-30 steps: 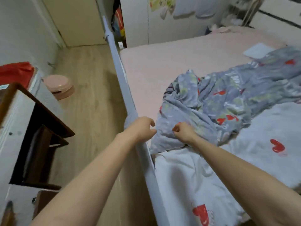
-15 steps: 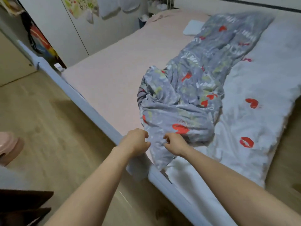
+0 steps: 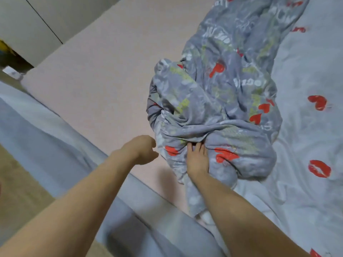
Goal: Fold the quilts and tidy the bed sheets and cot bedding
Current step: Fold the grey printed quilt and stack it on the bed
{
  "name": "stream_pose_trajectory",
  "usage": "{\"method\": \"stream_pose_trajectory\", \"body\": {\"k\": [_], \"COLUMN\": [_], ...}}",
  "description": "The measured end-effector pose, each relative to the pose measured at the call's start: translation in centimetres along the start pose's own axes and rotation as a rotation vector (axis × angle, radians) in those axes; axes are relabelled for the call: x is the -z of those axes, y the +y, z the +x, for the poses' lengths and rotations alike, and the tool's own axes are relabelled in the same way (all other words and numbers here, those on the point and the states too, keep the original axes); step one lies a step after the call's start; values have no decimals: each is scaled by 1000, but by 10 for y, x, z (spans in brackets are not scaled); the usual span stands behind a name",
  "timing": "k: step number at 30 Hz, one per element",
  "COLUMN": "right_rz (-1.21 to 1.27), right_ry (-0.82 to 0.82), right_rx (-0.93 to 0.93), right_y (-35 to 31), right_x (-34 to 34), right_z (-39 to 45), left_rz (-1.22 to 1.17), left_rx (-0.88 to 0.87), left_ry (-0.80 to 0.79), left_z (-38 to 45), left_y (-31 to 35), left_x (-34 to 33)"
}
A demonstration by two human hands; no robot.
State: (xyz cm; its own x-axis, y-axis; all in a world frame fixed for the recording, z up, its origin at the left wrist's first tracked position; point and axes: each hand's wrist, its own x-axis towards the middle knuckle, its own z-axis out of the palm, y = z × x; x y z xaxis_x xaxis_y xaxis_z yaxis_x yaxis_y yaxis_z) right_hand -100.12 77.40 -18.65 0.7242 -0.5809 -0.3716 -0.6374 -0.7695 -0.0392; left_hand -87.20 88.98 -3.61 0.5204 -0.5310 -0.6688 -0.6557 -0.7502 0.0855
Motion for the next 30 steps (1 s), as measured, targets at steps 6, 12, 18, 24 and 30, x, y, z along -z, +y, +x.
{"method": "stream_pose_trajectory", "body": {"k": [6, 12, 18, 24, 30], "right_rz": [135, 339, 472, 572, 604], "right_ry": [40, 75, 214, 424, 507], "right_rx": [-34, -186, -393, -526, -502], "right_y": [44, 82, 59, 53, 24], "right_x": [58, 122, 180, 204, 206], "right_z": [39, 54, 35, 4, -32], "left_rz": [41, -153, 24, -178, -695], "left_rx": [-89, -144, -470, -712, -634], "left_ry": [1, 25, 267, 159, 56], "left_z": [69, 124, 146, 142, 111], "left_y": [20, 8, 38, 69, 113], "left_x": [19, 6, 43, 98, 156]}}
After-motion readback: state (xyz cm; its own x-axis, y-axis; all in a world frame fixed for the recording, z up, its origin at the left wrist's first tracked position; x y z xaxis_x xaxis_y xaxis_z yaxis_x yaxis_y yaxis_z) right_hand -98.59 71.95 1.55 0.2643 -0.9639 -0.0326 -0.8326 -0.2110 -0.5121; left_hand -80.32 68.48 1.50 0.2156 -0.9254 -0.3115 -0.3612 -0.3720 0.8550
